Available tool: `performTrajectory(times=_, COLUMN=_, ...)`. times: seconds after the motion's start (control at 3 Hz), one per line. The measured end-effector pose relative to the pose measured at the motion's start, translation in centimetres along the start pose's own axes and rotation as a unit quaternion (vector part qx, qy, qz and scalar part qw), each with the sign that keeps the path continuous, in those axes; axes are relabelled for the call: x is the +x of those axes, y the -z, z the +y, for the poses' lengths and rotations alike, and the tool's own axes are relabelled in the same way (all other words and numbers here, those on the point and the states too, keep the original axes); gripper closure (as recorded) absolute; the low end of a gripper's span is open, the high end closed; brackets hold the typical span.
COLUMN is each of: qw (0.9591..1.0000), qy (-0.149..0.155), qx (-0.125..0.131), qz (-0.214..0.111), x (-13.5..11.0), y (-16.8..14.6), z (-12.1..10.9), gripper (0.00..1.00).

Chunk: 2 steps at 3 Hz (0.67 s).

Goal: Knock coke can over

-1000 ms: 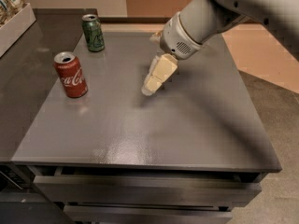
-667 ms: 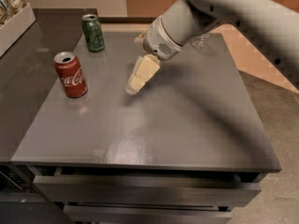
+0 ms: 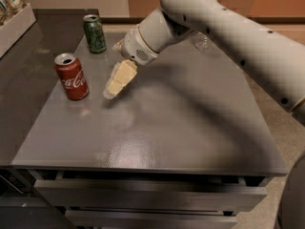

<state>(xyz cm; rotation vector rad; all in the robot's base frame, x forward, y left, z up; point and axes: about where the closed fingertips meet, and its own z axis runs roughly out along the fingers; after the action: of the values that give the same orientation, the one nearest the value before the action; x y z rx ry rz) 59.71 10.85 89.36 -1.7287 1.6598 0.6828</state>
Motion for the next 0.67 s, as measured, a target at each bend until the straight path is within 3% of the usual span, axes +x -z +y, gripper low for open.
performTrajectory(times=0.67, qw=0.9987, qy=0.011, qx=-0.024, qz=-0.043, x=-3.6, y=-3.7, z=1.3, gripper=0.0)
